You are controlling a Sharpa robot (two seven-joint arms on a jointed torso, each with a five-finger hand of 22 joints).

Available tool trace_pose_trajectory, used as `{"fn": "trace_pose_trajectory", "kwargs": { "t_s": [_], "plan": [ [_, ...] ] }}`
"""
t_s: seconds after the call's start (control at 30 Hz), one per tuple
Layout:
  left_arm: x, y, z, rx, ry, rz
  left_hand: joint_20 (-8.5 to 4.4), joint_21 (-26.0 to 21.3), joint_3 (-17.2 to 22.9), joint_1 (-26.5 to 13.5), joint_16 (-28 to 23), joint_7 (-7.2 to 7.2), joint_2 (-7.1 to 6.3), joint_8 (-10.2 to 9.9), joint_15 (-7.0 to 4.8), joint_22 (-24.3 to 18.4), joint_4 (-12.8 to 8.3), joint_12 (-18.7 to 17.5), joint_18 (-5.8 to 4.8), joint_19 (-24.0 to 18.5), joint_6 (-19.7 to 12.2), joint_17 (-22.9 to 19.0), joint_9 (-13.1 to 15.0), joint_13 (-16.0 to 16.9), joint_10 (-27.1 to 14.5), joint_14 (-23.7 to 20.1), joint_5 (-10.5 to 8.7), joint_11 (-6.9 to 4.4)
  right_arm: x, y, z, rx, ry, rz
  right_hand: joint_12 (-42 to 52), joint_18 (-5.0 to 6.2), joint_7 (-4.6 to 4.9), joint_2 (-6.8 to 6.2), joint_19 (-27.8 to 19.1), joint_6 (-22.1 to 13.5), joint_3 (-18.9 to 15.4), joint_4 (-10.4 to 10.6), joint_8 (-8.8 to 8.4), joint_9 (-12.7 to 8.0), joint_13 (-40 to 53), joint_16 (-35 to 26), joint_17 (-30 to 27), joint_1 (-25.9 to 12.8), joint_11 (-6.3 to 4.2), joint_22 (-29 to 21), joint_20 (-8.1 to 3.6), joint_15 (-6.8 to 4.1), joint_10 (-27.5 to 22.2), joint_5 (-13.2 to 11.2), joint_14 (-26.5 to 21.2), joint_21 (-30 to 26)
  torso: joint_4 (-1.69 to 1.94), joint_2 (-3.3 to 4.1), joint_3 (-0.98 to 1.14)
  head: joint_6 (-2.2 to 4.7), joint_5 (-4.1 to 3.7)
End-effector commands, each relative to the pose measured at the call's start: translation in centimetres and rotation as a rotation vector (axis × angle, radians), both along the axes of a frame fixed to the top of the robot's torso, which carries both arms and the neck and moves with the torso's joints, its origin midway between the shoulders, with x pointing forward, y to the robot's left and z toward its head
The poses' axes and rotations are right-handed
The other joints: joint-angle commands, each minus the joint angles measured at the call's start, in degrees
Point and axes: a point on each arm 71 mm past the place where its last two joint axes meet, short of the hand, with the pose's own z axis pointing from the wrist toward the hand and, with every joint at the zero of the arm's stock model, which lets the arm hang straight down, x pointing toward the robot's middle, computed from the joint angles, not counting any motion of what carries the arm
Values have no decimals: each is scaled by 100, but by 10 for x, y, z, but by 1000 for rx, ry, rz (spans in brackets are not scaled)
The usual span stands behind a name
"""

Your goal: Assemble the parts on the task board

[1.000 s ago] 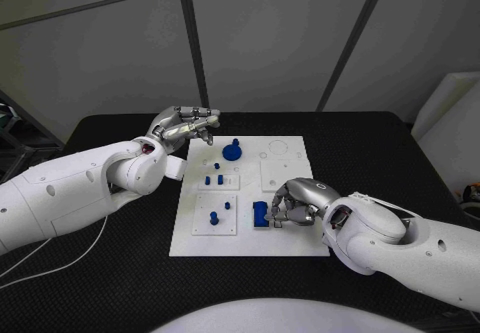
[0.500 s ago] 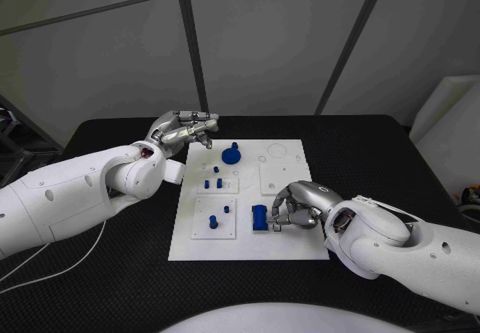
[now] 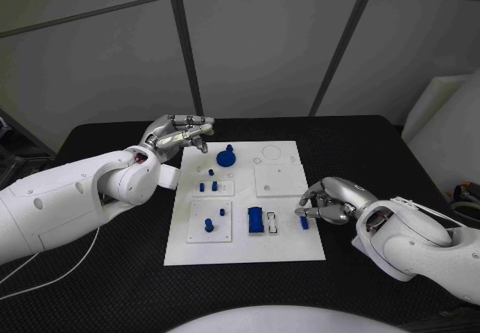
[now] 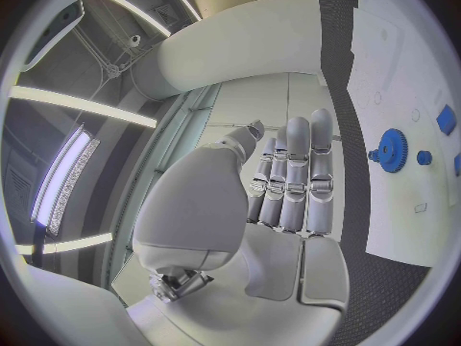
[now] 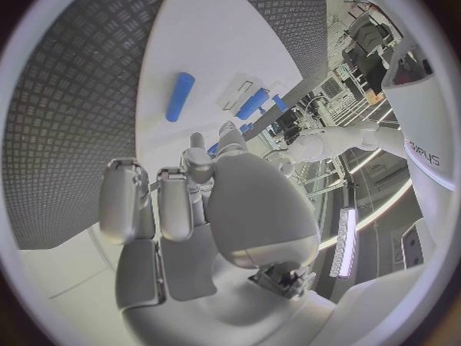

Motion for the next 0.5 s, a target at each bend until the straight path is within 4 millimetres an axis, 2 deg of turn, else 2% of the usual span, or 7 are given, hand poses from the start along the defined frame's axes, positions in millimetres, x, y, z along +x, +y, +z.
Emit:
{"fn": "trace_pose_trajectory", "kwargs": {
  "t_s": [0.03,0.13,0.17,0.3,0.5],
  "plan": [
    [-1,-1,1,1,-3,-6,34,-36,-19,41,4,8,8,33,7,-8,-17,24,-57,-9,-45,-9,2,10,-37,-28,-13,10,-1,-7,2,20,0,-50,120,12,-6,22,11,97,-34,24,-51,-30,77,69,238,-3,4,167,38,32,67,32,355,26,-27,15,12,7,-49],
    [-1,0,1,2,-1,-6,34,-36,-19,41,4,8,8,33,7,-8,-17,24,-57,-9,-45,-9,2,10,-37,-28,-13,10,-2,-12,2,2,-1,-57,231,2,-31,24,36,204,-59,24,-55,-44,162,112,302,-3,-14,213,33,21,121,56,370,60,-39,24,19,21,-61],
    [-2,0,1,3,0,-7,34,-36,-19,41,4,8,8,33,7,-8,-17,24,-57,-9,-45,-9,2,10,-37,-28,-13,10,-2,-14,2,-9,-1,-59,273,-4,-42,20,53,252,-80,27,-63,-54,196,131,329,-9,-24,244,27,14,141,66,376,83,-55,34,28,23,-60],
    [-2,-2,0,1,1,-11,34,-37,-20,49,5,9,9,36,6,-9,-21,27,-57,-9,-46,-9,3,10,-39,-30,-13,11,-3,-14,-1,-32,13,-60,313,-10,-58,10,67,324,-123,37,-76,-70,229,152,359,-43,-37,270,17,3,160,80,383,103,-61,33,29,19,-67],
    [-2,-3,0,0,1,-14,34,-37,-20,49,5,9,9,36,6,-9,-21,27,-57,-9,-46,-9,3,10,-39,-30,-13,11,-8,-13,-13,-61,67,-71,347,-14,-65,-7,75,380,-217,49,-119,-100,262,167,379,-168,-42,289,7,-3,174,83,385,116,-41,27,27,-8,-75]
  ]
}}
